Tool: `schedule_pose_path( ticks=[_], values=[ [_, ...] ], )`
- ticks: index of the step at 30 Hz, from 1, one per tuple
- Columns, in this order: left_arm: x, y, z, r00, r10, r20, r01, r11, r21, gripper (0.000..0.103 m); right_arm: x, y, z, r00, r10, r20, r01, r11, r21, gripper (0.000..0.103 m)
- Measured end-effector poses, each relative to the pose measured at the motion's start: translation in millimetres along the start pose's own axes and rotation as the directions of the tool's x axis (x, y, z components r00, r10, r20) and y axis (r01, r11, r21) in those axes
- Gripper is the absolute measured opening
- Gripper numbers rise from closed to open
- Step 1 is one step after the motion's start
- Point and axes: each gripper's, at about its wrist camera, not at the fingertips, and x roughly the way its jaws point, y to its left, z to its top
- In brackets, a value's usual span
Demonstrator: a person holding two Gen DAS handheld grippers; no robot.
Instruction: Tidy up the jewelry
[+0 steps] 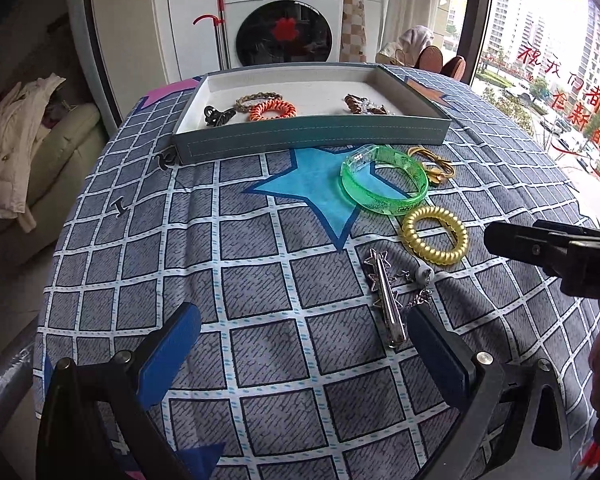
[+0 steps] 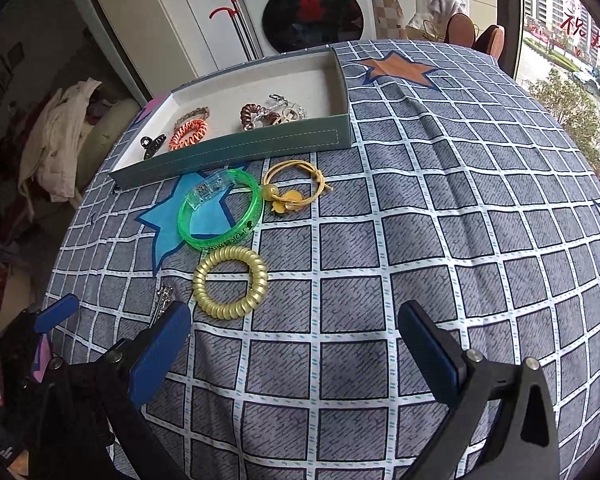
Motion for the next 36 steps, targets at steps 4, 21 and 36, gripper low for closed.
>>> schedule_pose_path(
  ticks=[4, 21, 36],
  values=[
    [12, 1, 8, 0.999, -0.012, -0.037, 0.011, 1.0, -0.029, 0.103, 5, -1, 5, 1.0, -0.016, -0.002, 0.016, 1.0, -0.006, 0.103],
    [29, -5, 13, 0.996, 0.071, -0.052, -0.071, 0.997, 0.01, 0.103, 33, 30, 16, 0.994, -0.105, -0.023, 0.098, 0.973, -0.207, 0.063],
    [21, -21, 13, 1.0, 0.0, -0.022, 0.001, 0.998, 0.058, 0.076, 33, 37, 16, 0.994, -0.102, -0.027, 0.091, 0.957, -0.276, 0.055]
  ],
)
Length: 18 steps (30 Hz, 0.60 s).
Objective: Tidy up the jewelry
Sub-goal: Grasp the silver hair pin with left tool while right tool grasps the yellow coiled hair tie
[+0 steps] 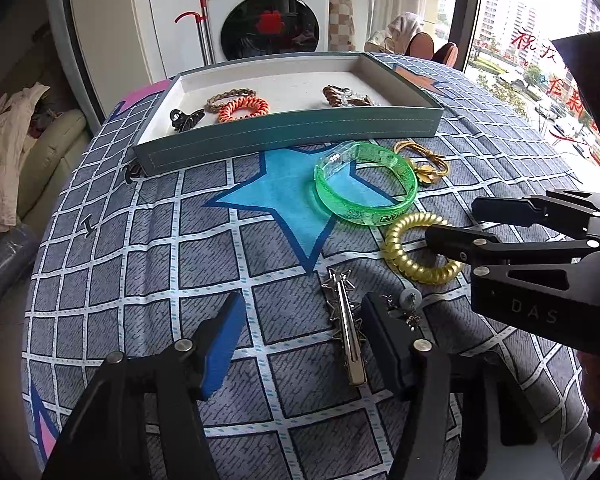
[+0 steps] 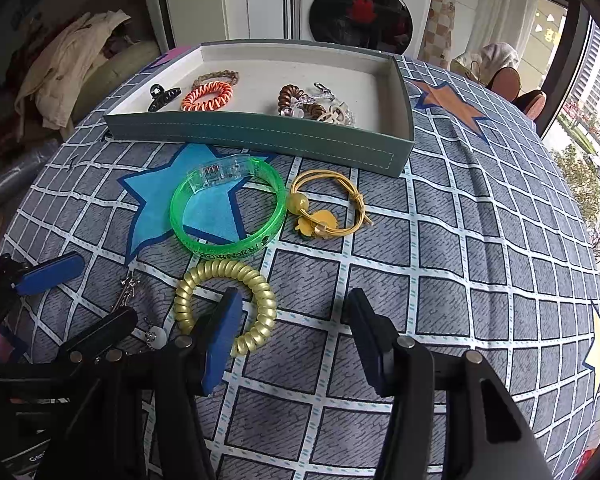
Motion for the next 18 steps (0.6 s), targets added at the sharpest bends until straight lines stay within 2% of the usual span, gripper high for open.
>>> schedule_pose_path(
  ticks=[3, 7, 9, 10, 14, 18],
  values=[
    [-1, -3, 0, 1.0, -0.01, 0.001, 0.01, 1.0, 0.01, 0.068, 0, 2, 0, 1.0, 0.006, -0.002, -0.006, 1.0, -0.007, 0.05],
    [-2, -9, 1, 1.0, -0.023, 0.001, 0.023, 0.999, 0.033, 0.053, -1, 6, 0, 1.0, 0.014, -0.002, -0.014, 1.0, -0.023, 0.042],
    [-3, -11, 1, 0.999, -0.032, 0.001, 0.032, 0.999, 0.044, 0.045, -1, 8, 1, 1.0, 0.021, -0.003, -0.021, 0.999, -0.028, 0.036],
    [-3, -12, 1, 0.999, -0.034, 0.001, 0.034, 0.998, 0.048, 0.036, -1, 9, 1, 1.0, 0.02, -0.003, -0.02, 0.999, -0.031, 0.031],
    [-3, -11, 1, 0.999, -0.039, 0.002, 0.039, 0.998, 0.05, 0.036, -2, 13, 0, 1.0, 0.014, 0.002, -0.014, 0.999, -0.032, 0.011],
    [-8, -5, -1, 0.998, -0.06, 0.013, 0.06, 0.998, 0.022, 0.036, -4, 12, -2, 1.0, -0.011, 0.009, 0.011, 1.0, -0.013, 0.011]
  ],
)
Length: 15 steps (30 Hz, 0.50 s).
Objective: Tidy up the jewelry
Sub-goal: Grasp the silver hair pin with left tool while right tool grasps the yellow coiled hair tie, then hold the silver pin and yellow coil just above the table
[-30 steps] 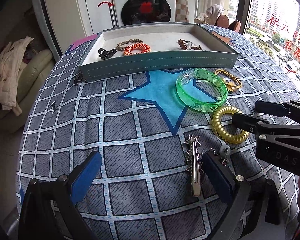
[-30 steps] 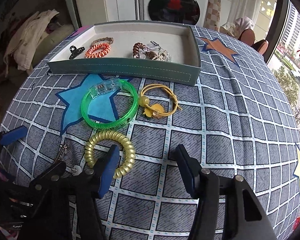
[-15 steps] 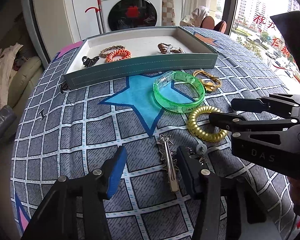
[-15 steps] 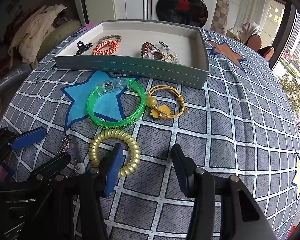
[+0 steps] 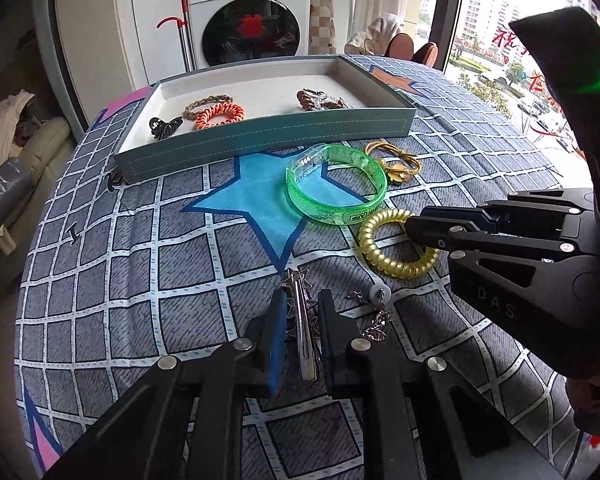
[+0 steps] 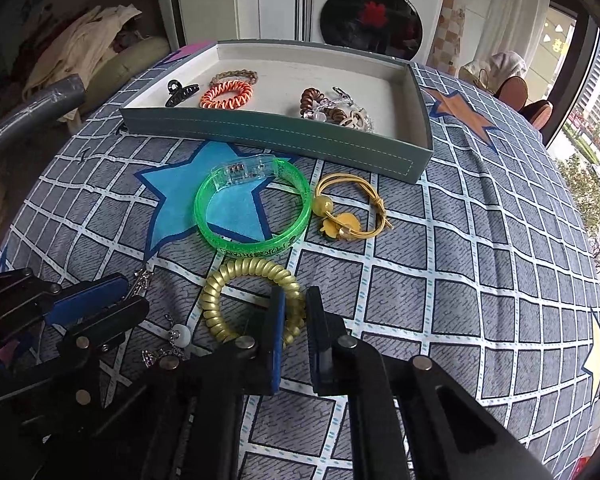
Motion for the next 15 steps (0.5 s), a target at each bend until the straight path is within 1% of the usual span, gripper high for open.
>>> schedule_pose_path(
  ticks=[4, 10, 15],
  values=[
    [-9, 5, 1, 1.0, -0.015, 0.027, 0.016, 1.0, -0.015, 0.036, -5, -8, -2, 1.0, 0.004, 0.006, -0.004, 0.999, 0.048, 0.011],
    [-21, 10, 3, 0.997, -0.036, 0.064, 0.038, 0.999, -0.027, 0.036, -17, -15, -6, 1.0, -0.011, 0.015, 0.009, 0.997, 0.083, 0.011],
    [-31, 17, 6, 0.994, -0.05, 0.095, 0.053, 0.998, -0.038, 0.036, -28, -20, -6, 1.0, -0.006, 0.029, 0.002, 0.991, 0.131, 0.011]
  ],
)
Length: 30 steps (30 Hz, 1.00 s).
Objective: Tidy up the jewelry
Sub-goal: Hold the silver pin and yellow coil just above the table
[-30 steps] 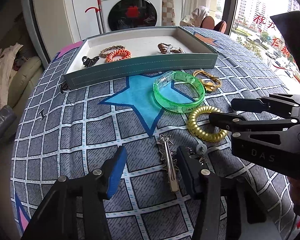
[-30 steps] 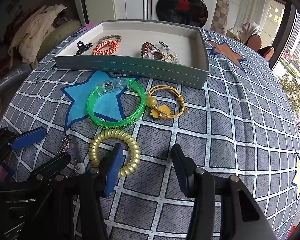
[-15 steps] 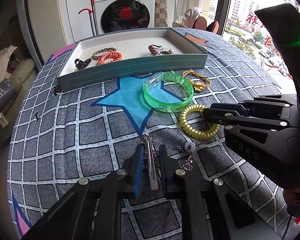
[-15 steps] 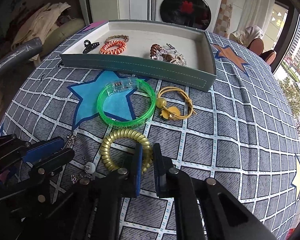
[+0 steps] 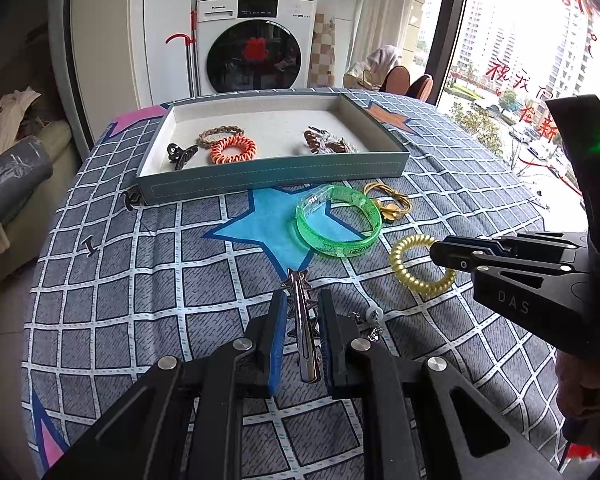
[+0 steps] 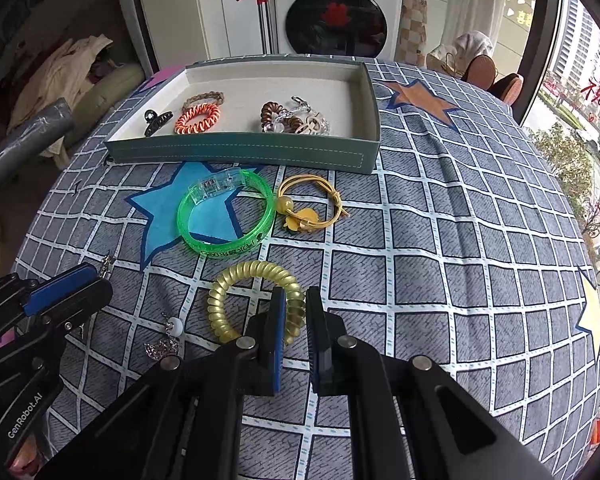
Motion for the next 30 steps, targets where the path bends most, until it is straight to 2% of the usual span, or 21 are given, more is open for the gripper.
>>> schedule_pose_path(
  ticks=[14, 30],
  values=[
    [-22, 11, 10, 0.998, 0.006, 0.058, -0.006, 1.0, -0.002, 0.036, -20, 10, 7, 0.999, 0.007, 0.045, -0.007, 1.0, 0.008, 0.011],
    [-28, 4, 7, 0.998, 0.039, 0.057, -0.039, 0.999, 0.005, 0.036, -23, 9, 3, 0.996, 0.054, 0.064, -0.056, 0.998, 0.017, 0.011]
  ],
)
